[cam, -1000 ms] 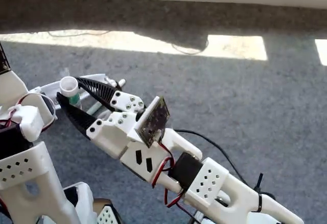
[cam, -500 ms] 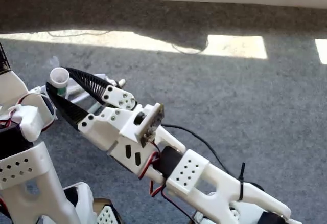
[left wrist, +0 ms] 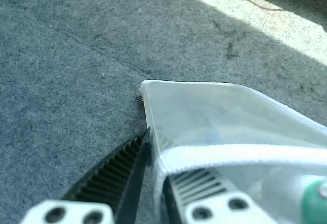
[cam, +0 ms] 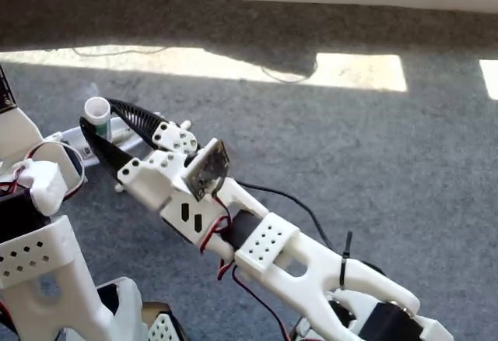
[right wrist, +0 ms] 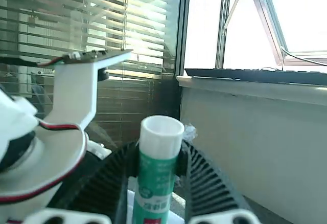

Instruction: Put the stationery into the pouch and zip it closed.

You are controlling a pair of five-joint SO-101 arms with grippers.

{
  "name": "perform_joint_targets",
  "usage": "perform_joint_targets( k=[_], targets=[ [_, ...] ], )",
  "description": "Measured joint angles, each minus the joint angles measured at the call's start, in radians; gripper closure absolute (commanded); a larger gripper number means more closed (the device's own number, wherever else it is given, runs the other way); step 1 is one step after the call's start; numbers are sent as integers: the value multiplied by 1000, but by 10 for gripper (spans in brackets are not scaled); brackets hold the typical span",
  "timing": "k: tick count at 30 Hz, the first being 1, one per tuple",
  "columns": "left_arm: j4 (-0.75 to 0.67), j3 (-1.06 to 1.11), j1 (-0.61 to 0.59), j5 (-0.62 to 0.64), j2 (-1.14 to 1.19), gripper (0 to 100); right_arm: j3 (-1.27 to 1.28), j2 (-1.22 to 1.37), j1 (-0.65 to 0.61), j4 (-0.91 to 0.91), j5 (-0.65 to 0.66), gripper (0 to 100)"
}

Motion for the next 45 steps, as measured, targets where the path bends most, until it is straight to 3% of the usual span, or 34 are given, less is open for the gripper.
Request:
perform_joint_targets(
  k=[4,11,16,32,40,45],
  targets=[
    [0,0,0,0,0,993,2,46,21,-3,12,994],
    [0,0,0,0,0,993,2,58,26,-3,189,978],
    [0,0,0,0,0,993,2,58,26,-3,199,854],
    [0,0,0,0,0,993,6,46,18,-2,203,850],
    [0,0,0,0,0,993,31,-97,-25,258,203,849],
    [0,0,0,0,0,993,31,-141,-43,284,203,850]
  ],
)
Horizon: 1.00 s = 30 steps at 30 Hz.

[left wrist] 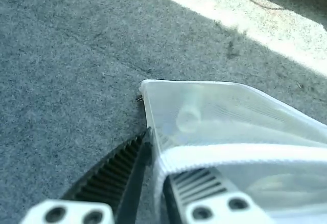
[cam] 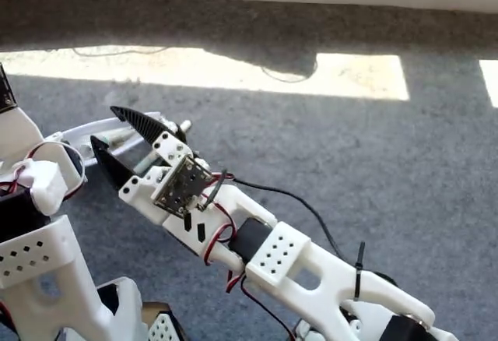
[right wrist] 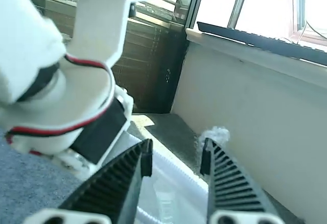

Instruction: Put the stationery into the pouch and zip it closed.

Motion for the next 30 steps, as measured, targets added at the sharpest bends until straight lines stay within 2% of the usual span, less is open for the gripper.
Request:
perform_joint_targets(
  k=[4,9,13,18,23,30],
  targets=[
    [0,0,0,0,0,993,0,-49,-15,12,0,852],
    [0,0,-2,0,0,993,-5,-152,-8,198,-35,852],
    [0,0,-74,0,0,993,-112,-184,69,399,-180,851],
    [0,0,-157,0,0,993,-298,-166,195,628,-287,851],
    [0,-3,-219,2,0,993,-410,-84,279,721,-365,851],
    [0,-3,-367,17,-78,993,-525,51,296,815,-413,851]
  ],
)
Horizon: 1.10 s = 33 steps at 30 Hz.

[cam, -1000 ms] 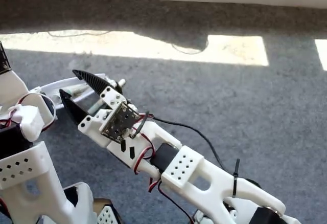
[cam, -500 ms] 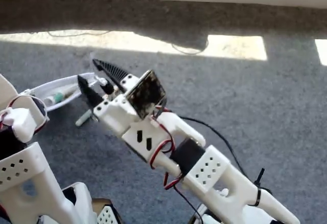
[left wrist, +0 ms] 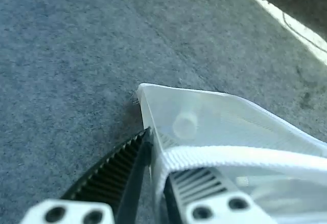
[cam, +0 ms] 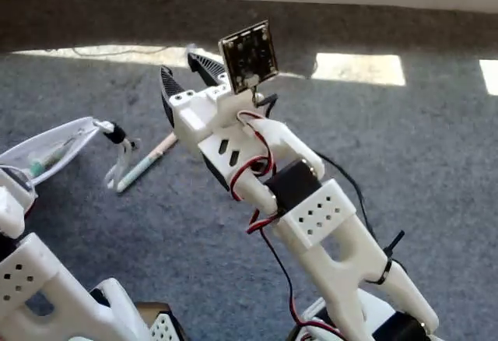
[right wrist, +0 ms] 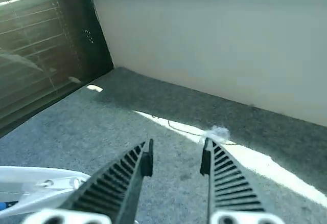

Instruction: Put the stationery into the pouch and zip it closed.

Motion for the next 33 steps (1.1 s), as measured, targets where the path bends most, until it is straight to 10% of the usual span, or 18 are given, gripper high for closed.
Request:
perform_joint_targets(
  k=[33],
  targets=[
    [0,38,-18,2,-64,993,-305,681,-61,123,-325,849]
  ],
)
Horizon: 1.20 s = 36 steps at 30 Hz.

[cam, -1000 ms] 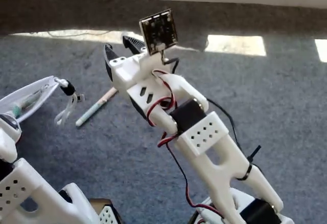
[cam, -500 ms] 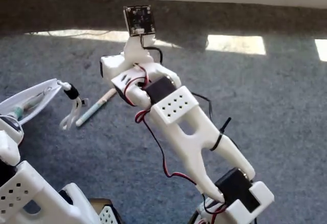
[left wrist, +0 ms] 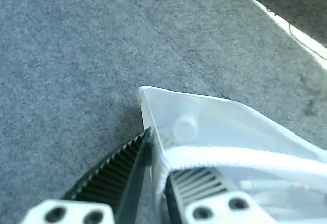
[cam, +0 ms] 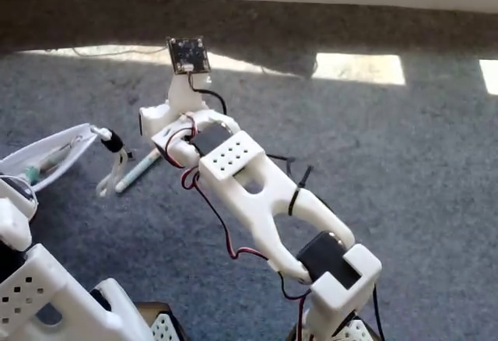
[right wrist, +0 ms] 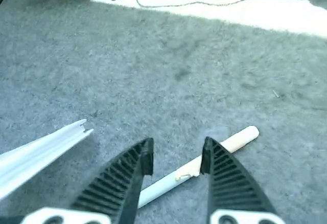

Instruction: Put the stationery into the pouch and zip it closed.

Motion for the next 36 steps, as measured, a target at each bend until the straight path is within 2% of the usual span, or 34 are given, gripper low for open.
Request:
perform_joint_targets(
  k=[9,22,36],
  targets=[
    [0,9,-3,0,-2,993,-46,115,-12,-5,-101,849],
    [0,46,-2,0,-2,993,-103,261,-15,-5,-109,850],
    [0,46,-2,0,-2,993,-373,534,23,-17,-166,851]
  ],
)
